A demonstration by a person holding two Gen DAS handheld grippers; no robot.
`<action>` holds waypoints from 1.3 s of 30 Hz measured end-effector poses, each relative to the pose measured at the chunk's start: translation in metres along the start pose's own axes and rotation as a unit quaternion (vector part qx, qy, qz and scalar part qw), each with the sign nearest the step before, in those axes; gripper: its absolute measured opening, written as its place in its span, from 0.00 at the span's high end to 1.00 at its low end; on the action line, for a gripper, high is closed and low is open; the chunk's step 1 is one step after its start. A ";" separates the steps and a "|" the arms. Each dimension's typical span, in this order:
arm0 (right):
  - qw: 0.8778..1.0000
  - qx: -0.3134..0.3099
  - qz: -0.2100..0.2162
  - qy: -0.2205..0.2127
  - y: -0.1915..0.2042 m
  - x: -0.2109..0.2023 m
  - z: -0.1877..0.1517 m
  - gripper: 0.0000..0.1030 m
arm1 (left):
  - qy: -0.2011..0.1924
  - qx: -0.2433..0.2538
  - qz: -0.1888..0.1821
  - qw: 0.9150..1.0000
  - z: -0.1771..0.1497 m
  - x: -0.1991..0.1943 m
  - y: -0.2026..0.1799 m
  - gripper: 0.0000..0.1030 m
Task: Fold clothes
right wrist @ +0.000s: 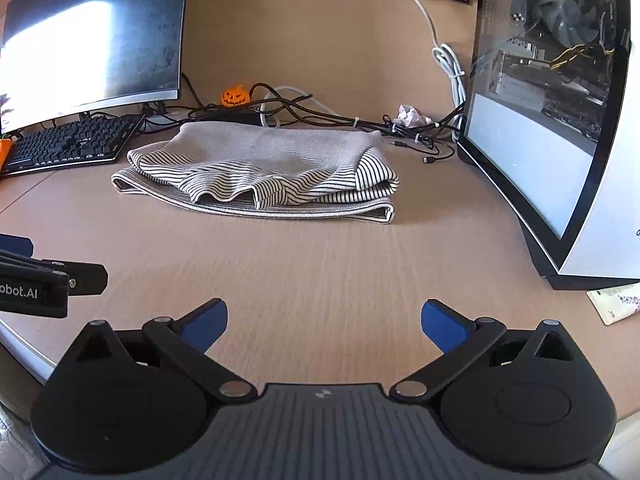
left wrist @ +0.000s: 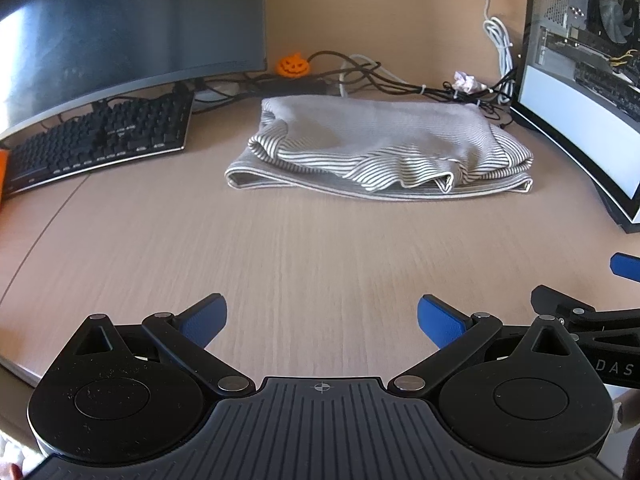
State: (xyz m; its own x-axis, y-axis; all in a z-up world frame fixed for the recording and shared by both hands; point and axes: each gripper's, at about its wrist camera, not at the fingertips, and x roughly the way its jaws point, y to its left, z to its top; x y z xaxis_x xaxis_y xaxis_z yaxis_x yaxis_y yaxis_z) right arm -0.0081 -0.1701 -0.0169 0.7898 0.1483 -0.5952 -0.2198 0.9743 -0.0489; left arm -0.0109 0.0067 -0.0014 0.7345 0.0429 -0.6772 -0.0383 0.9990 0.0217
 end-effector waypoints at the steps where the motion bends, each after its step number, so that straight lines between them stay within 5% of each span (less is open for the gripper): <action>1: 1.000 0.000 -0.001 0.001 0.001 0.001 0.000 0.00 | 0.001 0.001 0.000 1.000 0.000 0.001 0.001 0.00; 13: 1.000 -0.015 -0.023 0.004 0.008 0.014 0.024 0.00 | 0.004 0.043 -0.011 0.999 0.018 0.020 0.017 0.00; 19: 0.995 -0.092 -0.043 -0.009 0.029 0.057 0.077 0.00 | 0.009 0.041 -0.047 0.998 0.050 0.041 0.038 0.00; 25: 0.989 -0.134 -0.060 0.022 0.053 0.098 0.102 0.00 | 0.007 0.065 -0.069 0.995 0.078 0.060 0.052 0.00; 35: 0.981 -0.158 -0.107 0.026 0.052 0.139 0.132 0.00 | 0.007 0.051 -0.064 0.997 0.111 0.093 0.050 0.00; 37: 0.978 -0.188 -0.076 0.054 0.049 0.155 0.136 0.00 | 0.003 0.049 -0.060 0.997 0.118 0.096 0.044 0.00; 39: 0.971 -0.212 -0.108 -0.011 0.039 0.161 0.175 0.00 | -0.005 0.045 -0.058 0.997 0.128 0.096 0.039 0.00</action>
State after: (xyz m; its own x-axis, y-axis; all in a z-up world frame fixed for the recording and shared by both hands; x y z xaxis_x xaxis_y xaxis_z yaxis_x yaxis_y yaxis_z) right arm 0.2107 -0.0784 0.0252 0.8543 -0.0435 -0.5180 -0.2601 0.8269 -0.4986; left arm 0.1452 0.0507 0.0287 0.7366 -0.0735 -0.6723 0.1080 0.9941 0.0097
